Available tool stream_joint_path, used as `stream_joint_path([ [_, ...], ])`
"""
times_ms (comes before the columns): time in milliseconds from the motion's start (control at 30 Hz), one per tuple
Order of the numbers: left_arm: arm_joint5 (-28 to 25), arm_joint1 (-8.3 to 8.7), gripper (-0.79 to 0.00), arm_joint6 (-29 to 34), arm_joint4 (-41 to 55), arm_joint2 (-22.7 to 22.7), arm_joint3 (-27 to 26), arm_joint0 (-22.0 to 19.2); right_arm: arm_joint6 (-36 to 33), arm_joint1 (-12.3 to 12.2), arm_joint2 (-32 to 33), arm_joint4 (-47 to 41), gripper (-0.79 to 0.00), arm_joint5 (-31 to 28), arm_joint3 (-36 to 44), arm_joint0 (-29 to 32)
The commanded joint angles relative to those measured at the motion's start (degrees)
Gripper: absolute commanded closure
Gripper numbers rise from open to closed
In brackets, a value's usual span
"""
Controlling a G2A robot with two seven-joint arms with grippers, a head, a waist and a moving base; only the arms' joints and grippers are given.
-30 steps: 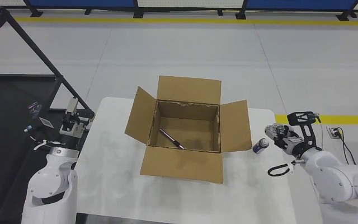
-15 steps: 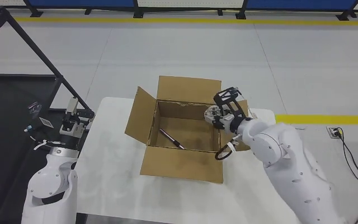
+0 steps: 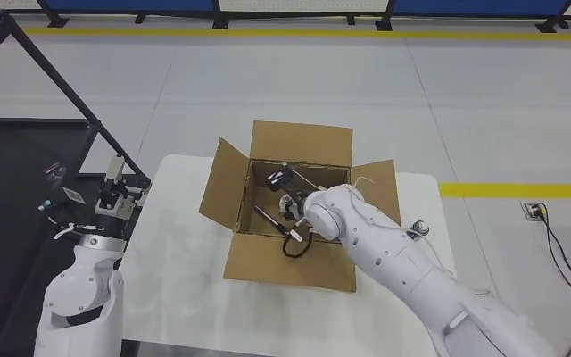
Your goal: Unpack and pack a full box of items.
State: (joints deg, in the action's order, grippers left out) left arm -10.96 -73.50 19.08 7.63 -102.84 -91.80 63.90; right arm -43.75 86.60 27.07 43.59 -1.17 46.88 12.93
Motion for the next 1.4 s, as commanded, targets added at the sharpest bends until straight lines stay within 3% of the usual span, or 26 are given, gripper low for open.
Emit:
stream_joint_path([
  [0,0.00,0.00,-0.785,0.00,0.00,0.00,0.00,0.00,0.95,2.24,-1.21,-0.91,0.000,0.09,-5.16,-1.14],
  [267,0.00,0.00,-0.785,0.00,0.00,0.00,0.00,0.00,4.38,8.65,-3.28,-2.84,0.000,-0.52,-18.92,-3.38],
  [300,0.00,0.00,-0.785,0.00,0.00,0.00,0.00,0.00,4.59,9.24,-3.33,-3.01,-0.145,-0.67,-20.23,-3.56],
  [333,0.00,0.00,-0.785,0.00,0.00,0.00,0.00,0.00,4.73,9.79,-3.36,-3.19,-0.222,-1.09,-21.40,-3.75],
  [400,0.00,0.00,-0.785,0.00,0.00,0.00,0.00,0.00,5.01,10.76,-3.32,-3.51,-0.243,-1.72,-23.63,-4.13],
  [567,0.00,0.00,-0.785,0.00,0.00,0.00,0.00,0.00,5.61,12.64,-3.18,-3.67,-0.391,-3.06,-27.57,-4.91],
  [600,0.00,0.00,-0.785,0.00,0.00,0.00,0.00,0.00,5.59,12.93,-3.11,-3.71,-0.499,-3.39,-28.18,-5.05],
  [833,0.00,0.00,-0.785,0.00,0.00,0.00,0.00,0.00,5.70,14.43,-2.83,-3.08,-0.736,-5.07,-30.95,-5.84],
  [1100,0.00,0.00,-0.785,0.00,0.00,0.00,0.00,0.00,8.94,14.35,-1.00,-3.68,-0.763,-9.42,-31.95,-8.13],
  [1233,0.00,0.00,-0.785,0.00,0.00,0.00,0.00,0.00,10.92,13.14,0.31,-3.84,-0.730,-13.80,-31.22,-9.47],
  [1367,0.00,0.00,-0.785,0.00,0.00,0.00,0.00,0.00,13.25,11.30,1.70,-3.26,-0.785,-16.10,-29.61,-9.95],
])
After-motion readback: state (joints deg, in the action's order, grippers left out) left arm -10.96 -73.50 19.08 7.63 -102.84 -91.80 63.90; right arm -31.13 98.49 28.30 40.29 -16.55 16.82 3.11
